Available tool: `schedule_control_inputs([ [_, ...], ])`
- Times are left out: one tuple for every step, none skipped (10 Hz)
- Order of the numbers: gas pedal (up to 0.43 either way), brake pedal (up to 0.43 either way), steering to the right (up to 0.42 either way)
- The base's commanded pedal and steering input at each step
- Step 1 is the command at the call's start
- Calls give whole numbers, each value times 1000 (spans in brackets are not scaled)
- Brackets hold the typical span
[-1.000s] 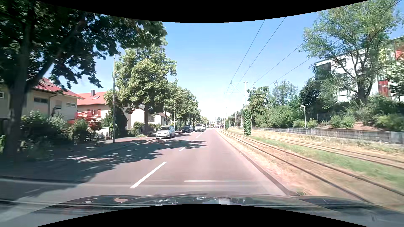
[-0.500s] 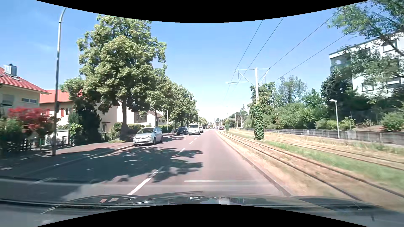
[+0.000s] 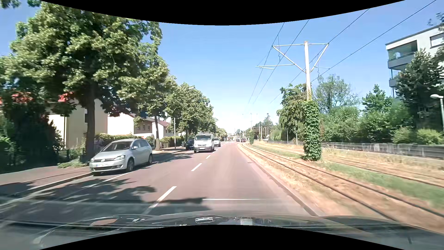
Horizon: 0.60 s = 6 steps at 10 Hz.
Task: Follow the waypoints while adhering to traffic rules and regulations
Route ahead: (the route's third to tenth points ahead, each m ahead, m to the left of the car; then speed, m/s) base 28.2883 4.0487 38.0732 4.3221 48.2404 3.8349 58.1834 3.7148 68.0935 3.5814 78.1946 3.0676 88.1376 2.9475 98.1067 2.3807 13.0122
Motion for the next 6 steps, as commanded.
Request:
schedule_control_inputs([
  [59,0,1],
  [47,0,0],
  [47,0,0],
  [39,0,0],
  [20,0,0],
  [8,0,0],
])
